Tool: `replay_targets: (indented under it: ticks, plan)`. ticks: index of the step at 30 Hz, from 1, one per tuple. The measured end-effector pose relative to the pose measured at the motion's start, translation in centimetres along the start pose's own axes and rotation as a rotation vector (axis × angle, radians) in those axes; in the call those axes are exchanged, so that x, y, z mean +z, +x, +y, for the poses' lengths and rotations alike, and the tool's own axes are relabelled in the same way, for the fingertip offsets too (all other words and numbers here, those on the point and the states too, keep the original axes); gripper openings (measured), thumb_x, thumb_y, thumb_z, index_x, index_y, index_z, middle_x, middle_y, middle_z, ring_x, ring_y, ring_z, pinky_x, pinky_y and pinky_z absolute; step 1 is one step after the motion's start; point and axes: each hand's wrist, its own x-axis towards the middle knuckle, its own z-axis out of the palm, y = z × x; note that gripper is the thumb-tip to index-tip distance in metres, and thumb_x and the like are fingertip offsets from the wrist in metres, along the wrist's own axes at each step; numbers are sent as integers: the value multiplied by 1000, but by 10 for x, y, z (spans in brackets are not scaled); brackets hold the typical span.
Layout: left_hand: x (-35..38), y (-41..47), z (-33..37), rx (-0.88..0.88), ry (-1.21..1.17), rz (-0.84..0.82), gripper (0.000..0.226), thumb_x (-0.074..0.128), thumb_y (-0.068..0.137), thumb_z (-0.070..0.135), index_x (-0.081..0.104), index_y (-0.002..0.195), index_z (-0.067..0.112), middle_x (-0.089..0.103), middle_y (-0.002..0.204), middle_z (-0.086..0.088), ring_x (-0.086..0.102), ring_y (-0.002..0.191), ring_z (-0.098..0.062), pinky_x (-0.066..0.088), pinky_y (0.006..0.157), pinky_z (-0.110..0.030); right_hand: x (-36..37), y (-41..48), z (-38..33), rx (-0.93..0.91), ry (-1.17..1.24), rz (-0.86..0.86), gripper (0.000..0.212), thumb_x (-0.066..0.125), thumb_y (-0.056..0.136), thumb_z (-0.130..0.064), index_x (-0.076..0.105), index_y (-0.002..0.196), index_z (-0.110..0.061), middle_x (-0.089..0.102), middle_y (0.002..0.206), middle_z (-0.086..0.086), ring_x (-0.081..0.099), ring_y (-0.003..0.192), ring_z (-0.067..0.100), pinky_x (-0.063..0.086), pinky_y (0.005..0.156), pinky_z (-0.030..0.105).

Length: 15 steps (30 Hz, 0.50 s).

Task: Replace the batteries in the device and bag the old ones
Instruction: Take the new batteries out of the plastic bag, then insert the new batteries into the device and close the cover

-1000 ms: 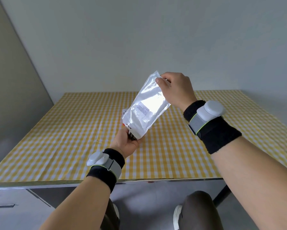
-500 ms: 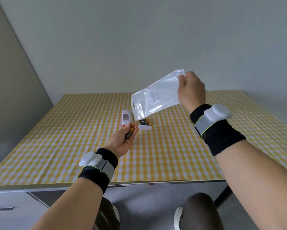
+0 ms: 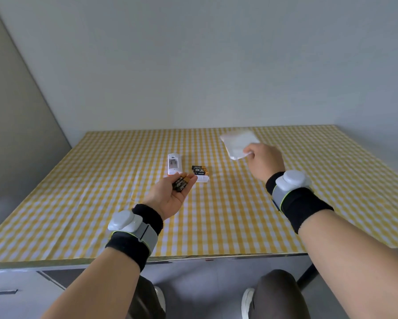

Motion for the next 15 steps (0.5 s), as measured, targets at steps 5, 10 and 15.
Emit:
replay_targets:
  ticks: [5,10,15]
  plan:
    - [4,-1,-2,2,127,-9,32,44,113,1,53,139,-15,65,136,-36,72,114,-41,68,83,-48,32,-15,23,129,71,-204,37,54,97,-3,78,121,-18,75,126,11,71,112,37,58,93,42]
    - [10,4,-4,28,206,-1,28,48,112,0,52,137,-12,65,136,-37,73,116,-39,61,104,-51,38,-21,19,178,69,-320,40,57,95,-9,71,131,-20,67,138,9,67,120,34,57,99,43]
    - [19,8,-11,117,308,27,29,46,114,6,58,133,-13,69,127,-27,69,123,-35,57,108,-43,42,-24,-20,99,281,-139,18,59,97,-15,76,103,-17,77,107,5,73,99,26,55,85,31]
